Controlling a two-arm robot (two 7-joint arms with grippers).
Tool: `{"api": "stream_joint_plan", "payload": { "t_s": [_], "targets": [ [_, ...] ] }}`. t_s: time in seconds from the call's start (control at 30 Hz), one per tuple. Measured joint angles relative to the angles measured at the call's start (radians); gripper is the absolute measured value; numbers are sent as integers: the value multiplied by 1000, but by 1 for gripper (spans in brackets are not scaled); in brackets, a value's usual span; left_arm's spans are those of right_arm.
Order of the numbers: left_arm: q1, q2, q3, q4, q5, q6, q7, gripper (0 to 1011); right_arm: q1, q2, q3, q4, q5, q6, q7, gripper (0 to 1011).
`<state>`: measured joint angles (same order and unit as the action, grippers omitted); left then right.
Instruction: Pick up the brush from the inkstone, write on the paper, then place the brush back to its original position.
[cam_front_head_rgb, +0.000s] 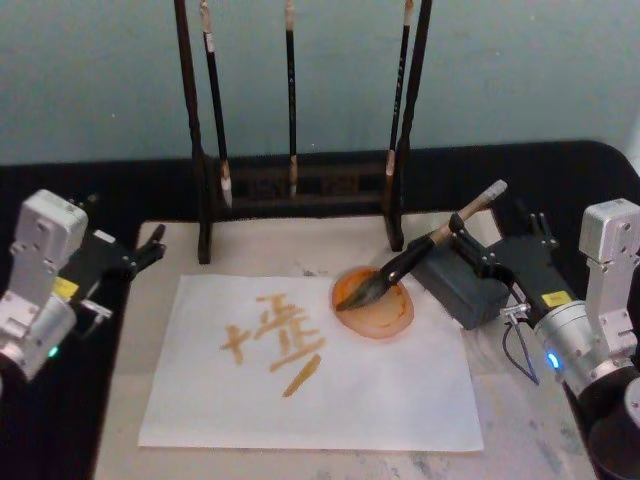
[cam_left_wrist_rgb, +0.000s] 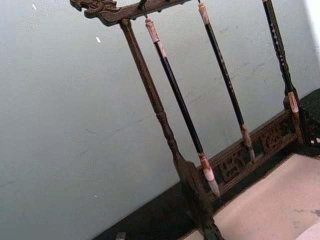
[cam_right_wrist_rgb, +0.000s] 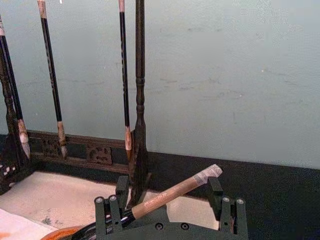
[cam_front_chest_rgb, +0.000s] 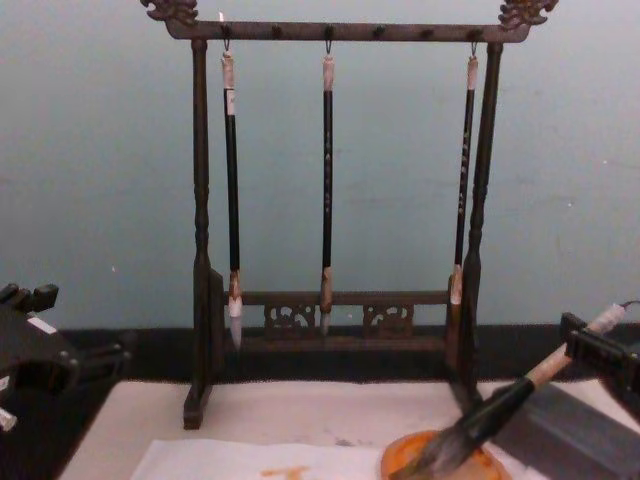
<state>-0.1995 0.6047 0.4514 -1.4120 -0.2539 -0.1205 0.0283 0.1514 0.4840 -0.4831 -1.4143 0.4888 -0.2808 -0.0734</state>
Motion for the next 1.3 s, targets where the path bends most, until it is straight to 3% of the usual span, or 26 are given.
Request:
{"api": "stream_joint_plan", "payload": {
  "t_s": [1.3],
  "targets": [
    [0, 0, 0, 0, 0, 0, 0, 1010, 0, 0, 0, 0, 0, 0, 0, 1000]
  ]
}}
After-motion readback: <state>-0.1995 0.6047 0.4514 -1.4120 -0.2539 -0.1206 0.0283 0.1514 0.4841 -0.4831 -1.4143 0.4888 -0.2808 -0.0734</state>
